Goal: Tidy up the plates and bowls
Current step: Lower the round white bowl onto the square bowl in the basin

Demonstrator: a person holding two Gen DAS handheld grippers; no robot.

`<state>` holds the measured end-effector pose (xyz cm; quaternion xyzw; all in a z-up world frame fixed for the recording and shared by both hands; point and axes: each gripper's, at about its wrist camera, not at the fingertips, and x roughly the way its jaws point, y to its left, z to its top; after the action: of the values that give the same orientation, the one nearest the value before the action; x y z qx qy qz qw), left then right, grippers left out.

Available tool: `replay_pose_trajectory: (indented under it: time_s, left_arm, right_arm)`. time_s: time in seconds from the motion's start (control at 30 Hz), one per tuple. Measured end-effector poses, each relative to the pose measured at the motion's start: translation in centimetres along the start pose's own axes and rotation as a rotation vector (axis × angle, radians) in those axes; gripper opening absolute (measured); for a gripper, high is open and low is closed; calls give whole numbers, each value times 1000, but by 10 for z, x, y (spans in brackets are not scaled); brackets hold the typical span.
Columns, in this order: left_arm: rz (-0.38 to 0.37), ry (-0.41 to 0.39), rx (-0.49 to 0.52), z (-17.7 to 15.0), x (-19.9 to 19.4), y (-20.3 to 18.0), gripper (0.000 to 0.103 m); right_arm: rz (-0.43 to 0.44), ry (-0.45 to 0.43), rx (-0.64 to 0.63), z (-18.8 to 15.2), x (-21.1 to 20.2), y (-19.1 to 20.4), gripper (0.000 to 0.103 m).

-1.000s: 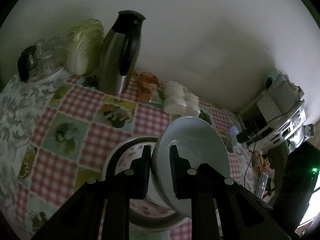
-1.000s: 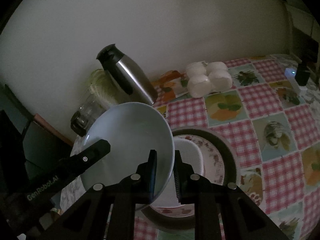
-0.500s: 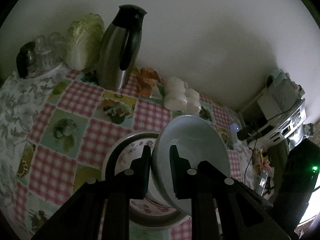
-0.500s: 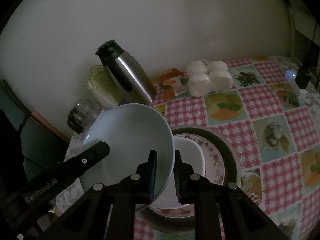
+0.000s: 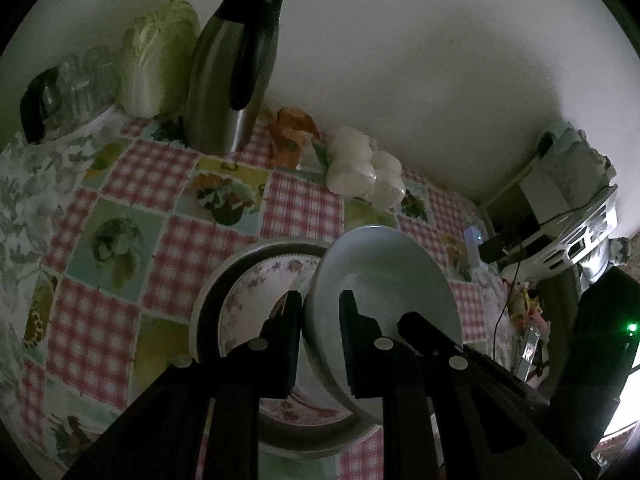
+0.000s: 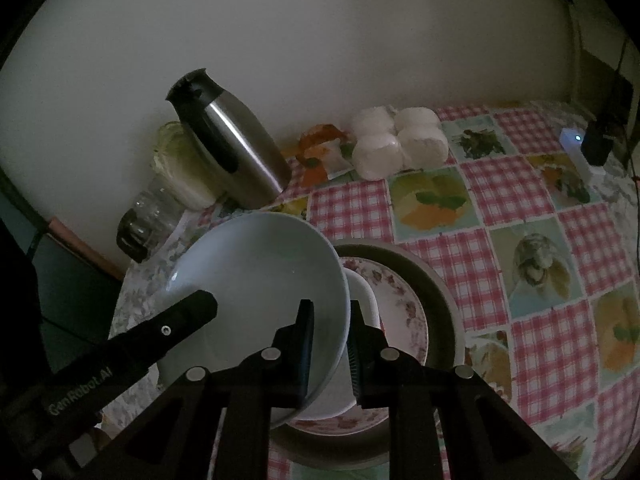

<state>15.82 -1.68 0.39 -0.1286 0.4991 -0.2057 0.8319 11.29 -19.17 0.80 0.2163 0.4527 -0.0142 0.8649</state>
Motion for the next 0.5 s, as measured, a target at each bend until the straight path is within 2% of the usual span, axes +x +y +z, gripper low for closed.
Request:
replay_pose_trajectory:
  time_s: [0.1,0.27,0.5]
  left_arm:
    - [21,19,-4,-1,7,0,18]
    - [34,39,-26,-1,13,5,26]
    - [28,35,-31,1,12,5,27]
  right_arm:
    - [-15,11,-3,-1,4,-2,19]
    - [-53,25,-1,-2,11,-8,19]
    - [-23,22,-2,-1,10,-11,19]
